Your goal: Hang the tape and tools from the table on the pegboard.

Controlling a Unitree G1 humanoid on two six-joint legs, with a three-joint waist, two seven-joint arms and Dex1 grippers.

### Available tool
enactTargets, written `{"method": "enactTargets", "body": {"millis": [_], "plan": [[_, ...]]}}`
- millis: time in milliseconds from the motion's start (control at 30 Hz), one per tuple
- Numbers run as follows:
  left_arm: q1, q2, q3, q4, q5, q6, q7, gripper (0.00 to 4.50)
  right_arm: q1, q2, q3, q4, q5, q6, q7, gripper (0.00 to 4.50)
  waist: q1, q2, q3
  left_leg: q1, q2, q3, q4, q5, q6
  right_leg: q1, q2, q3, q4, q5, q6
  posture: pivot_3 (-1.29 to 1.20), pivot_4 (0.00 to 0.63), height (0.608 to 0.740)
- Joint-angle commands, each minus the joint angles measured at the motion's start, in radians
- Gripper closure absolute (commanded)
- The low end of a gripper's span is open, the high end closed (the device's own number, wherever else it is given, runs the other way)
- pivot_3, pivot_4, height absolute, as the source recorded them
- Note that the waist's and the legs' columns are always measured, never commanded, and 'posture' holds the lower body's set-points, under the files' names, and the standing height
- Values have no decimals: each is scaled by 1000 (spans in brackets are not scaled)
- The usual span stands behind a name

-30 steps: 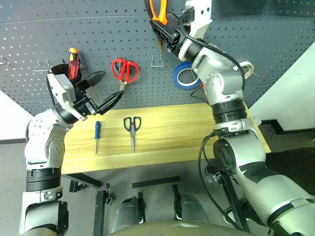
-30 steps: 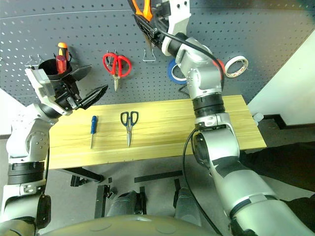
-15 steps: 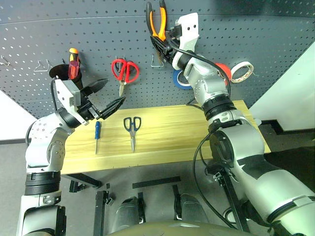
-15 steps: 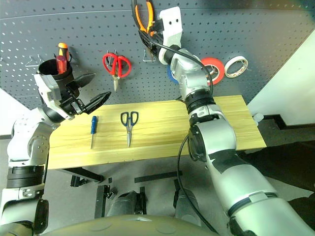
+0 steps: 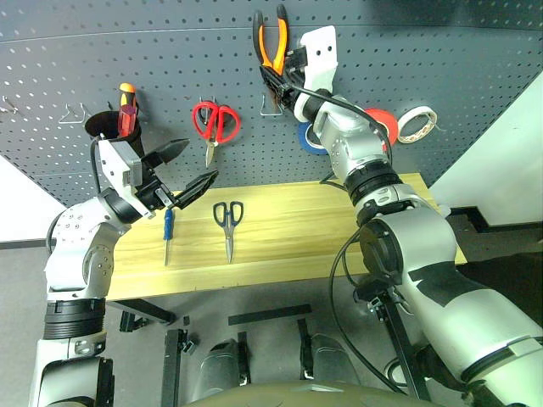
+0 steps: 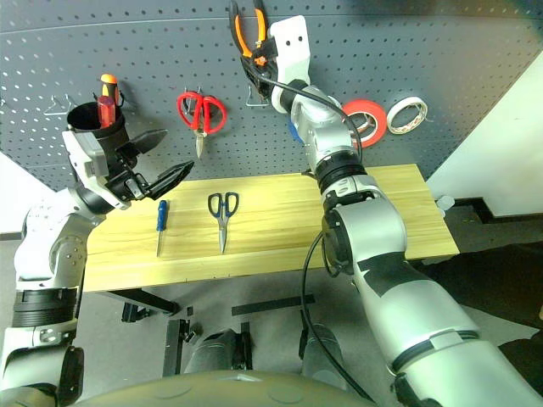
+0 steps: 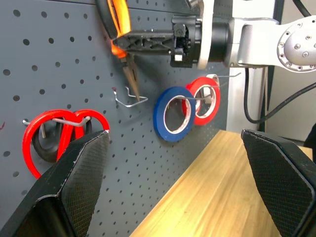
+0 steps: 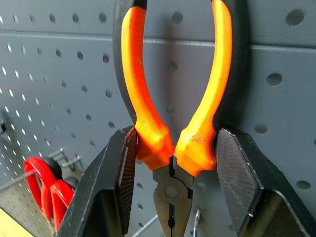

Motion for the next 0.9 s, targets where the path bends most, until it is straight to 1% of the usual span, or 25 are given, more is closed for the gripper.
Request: {"method": "enactTargets", "body": {"millis": [33, 100, 133, 167, 300, 400, 533, 600, 733, 800, 900], "plan": [[0, 10, 14, -28, -2, -3, 5, 0, -28, 4, -3, -20, -5, -3, 13, 1213, 0, 0, 0, 0, 0, 0, 0, 0, 0, 0, 0, 0, 0, 0, 0, 87, 91, 738], [1, 11, 16, -29, -4, -1, 4, 0, -28, 3, -10, -29, 1, 5, 23, 506, 0, 0, 0, 0, 0, 0, 0, 0, 0, 0, 0, 0, 0, 0, 0, 87, 94, 738], [2, 12, 16, -29, -4, 0, 4, 0, -29, 1, -13, -37, 5, 9, 29, 211, 0, 0, 0, 1, 0, 0, 0, 0, 0, 1, 0, 0, 0, 0, 0, 87, 94, 738], [4, 12, 16, -29, -5, 0, 3, 0, -31, -2, -17, -47, 11, 15, 34, 22, 0, 0, 0, 3, 0, 0, 0, 0, 0, 3, 0, 0, 0, 0, 0, 87, 95, 738], [13, 12, 17, -33, -6, 2, 3, 0, -29, -27, -30, -112, 28, 40, 54, 22, 2, 0, 0, 10, 0, 0, 0, 0, 0, 12, 0, 0, 0, 0, 0, 86, 95, 738], [21, 12, 17, -38, -6, 3, 5, 0, -8, -56, -48, -208, 56, 90, 68, 22, 5, 0, 0, 10, 0, -1, 0, 0, 0, 12, 0, 0, -1, 0, 0, 85, 95, 738], [46, 17, 6, -54, 6, 24, 15, 0, 90, -112, -53, -474, 121, 235, 131, 22, 10, 0, 0, 10, 0, -1, 0, 0, 0, 12, 0, 0, -1, 0, 0, 87, 100, 738], [58, 24, -7, -76, 24, 60, 48, 0, 163, -150, -38, -642, 182, 381, 205, 22, 14, 0, 0, 10, 0, -1, 0, 0, 0, 12, 0, 0, -1, 0, 0, 88, 103, 738], [71, 20, -32, -122, 68, 160, 159, 0, 356, -286, 24, -976, 337, 658, 435, 22, 32, 1, 0, 11, 0, -2, 0, 0, 0, 12, 0, 0, -1, 0, 0, 85, 110, 738], [80, 14, -45, -150, 81, 217, 212, 0, 432, -354, 59, -1067, 364, 729, 509, 22, 36, 0, 0, 10, 0, -2, 0, 0, 0, 12, 0, 0, -2, 0, 0, 76, 121, 738], [99, 6, -82, -173, 110, 294, 273, 0, 527, -446, 139, -1122, 328, 778, 577, 22, 35, 0, 0, 11, 0, -2, 0, -1, 1, 13, 0, 0, -2, 0, 0, 70, 130, 738]]}}
